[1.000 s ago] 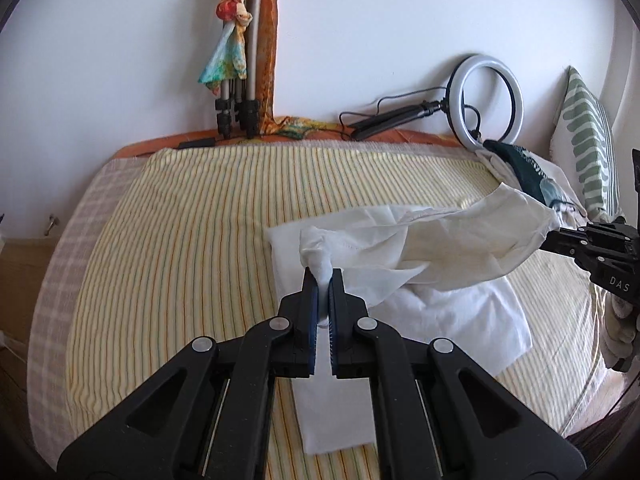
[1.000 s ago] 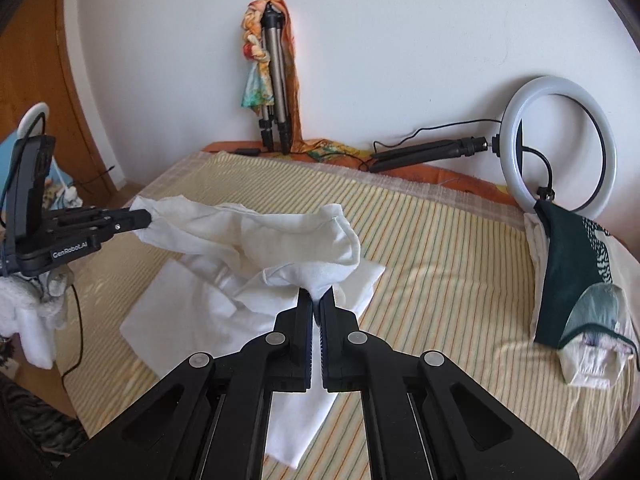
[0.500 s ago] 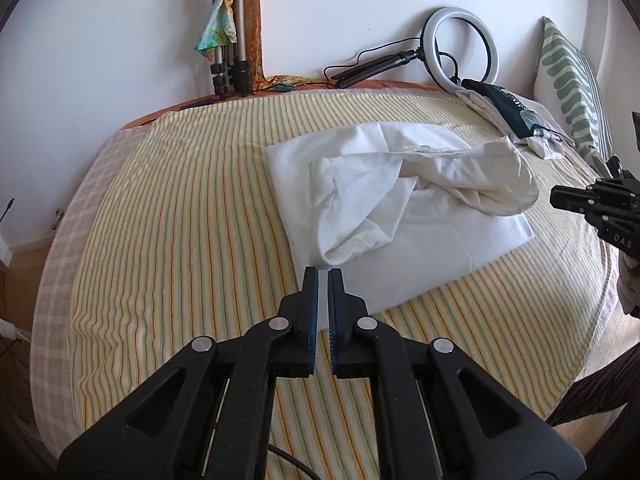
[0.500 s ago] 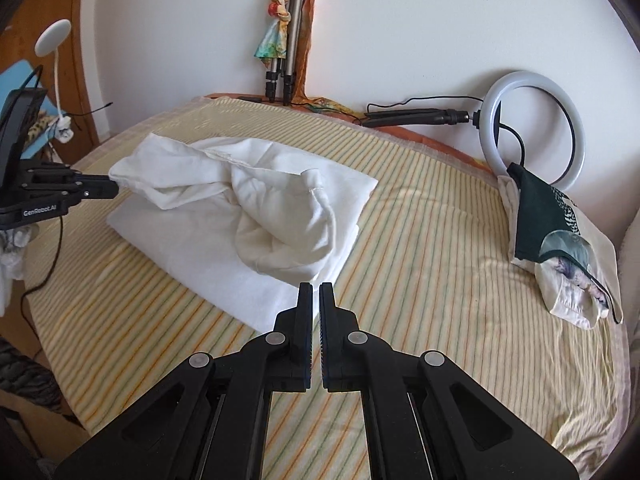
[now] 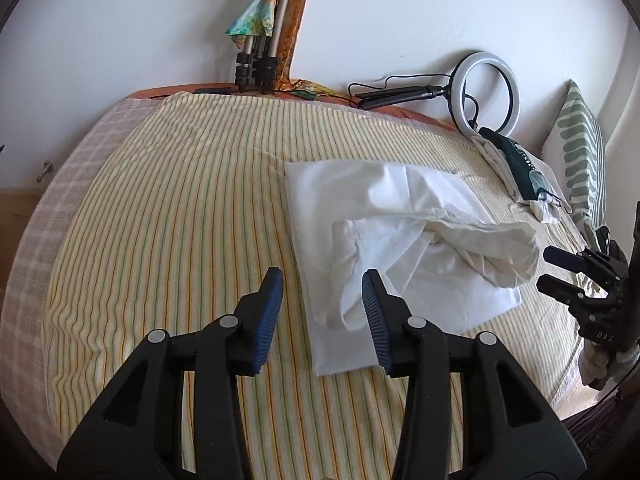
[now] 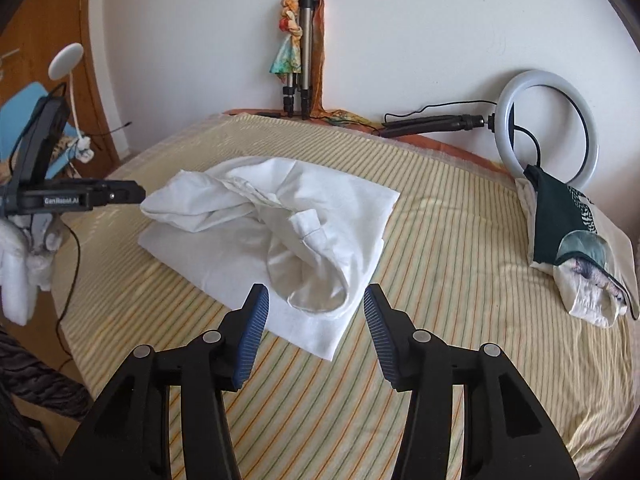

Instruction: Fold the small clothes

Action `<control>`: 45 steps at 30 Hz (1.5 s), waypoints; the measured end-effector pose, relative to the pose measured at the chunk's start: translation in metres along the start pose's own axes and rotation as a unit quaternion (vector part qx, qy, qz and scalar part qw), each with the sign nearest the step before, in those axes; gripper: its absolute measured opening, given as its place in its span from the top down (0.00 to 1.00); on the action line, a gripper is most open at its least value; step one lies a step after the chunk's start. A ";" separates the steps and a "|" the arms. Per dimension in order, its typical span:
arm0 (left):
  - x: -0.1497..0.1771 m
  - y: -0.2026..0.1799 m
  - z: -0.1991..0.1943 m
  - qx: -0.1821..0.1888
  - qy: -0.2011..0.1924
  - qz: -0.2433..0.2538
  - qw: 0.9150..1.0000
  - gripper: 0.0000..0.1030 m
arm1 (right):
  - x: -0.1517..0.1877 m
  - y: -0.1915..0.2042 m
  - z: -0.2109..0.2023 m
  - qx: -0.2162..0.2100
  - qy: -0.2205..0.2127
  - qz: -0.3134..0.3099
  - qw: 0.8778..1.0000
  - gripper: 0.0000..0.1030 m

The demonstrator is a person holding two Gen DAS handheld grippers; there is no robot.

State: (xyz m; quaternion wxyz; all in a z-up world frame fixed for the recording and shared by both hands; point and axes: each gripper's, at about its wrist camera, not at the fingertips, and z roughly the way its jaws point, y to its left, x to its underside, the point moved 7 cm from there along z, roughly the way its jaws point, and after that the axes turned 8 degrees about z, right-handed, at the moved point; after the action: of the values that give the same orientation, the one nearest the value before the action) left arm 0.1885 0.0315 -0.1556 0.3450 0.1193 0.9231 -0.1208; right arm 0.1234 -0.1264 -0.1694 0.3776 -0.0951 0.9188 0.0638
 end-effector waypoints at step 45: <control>0.050 0.004 0.020 0.045 0.073 -0.082 0.993 0.96 | 0.037 -0.038 0.024 -0.151 0.106 0.289 0.939 0.98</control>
State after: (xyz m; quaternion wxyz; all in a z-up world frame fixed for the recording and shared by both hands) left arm 0.1655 0.0355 -0.2038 0.2597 0.0671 0.9462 -0.1809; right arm 0.1228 -0.1637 -0.2144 0.2246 0.1125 0.9211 0.2974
